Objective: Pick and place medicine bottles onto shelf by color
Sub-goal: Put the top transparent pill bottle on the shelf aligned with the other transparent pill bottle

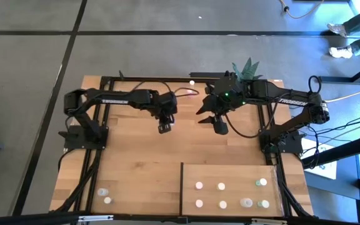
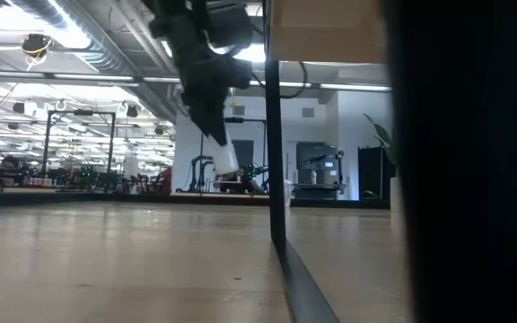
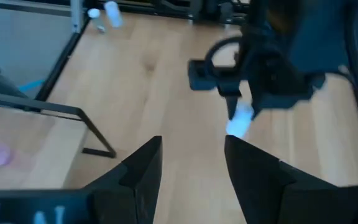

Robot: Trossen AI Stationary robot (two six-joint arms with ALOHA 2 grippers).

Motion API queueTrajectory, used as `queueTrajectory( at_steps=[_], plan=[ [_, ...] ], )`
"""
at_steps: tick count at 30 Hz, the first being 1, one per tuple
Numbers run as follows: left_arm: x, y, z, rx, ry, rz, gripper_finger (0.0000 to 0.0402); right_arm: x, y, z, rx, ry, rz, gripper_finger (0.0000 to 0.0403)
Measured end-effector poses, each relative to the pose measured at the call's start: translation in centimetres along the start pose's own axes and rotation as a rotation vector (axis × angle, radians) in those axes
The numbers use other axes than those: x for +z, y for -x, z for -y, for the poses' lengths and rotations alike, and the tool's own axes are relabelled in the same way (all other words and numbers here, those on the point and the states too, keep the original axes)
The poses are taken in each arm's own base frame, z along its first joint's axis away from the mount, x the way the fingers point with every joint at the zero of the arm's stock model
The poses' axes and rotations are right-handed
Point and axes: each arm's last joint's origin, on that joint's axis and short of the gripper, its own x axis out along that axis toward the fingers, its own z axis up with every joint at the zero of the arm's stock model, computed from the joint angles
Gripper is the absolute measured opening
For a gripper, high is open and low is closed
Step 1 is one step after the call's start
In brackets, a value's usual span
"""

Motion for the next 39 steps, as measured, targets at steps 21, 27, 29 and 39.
queueTrajectory(
  at_steps=[21,27,29,39],
  plan=[
    [0.7,-4.7,1.4,-0.011,-0.076,-0.115,0.0137,-0.3,0.1,-0.5,0.158,0.040,-0.008,0.0177],
    [0.7,-4.8,1.9,-0.016,-0.092,-0.112,0.0137,-0.3,0.1,-0.5,0.157,0.041,-0.006,0.0177],
    [0.7,-4.8,2.0,-0.016,-0.097,-0.112,0.0137,-0.3,0.1,-0.5,0.157,0.041,-0.006,0.0177],
    [0.7,-4.8,2.3,-0.020,-0.113,-0.114,0.0137,-0.3,0.1,-0.5,0.157,0.041,-0.005,0.0177]
  ],
)
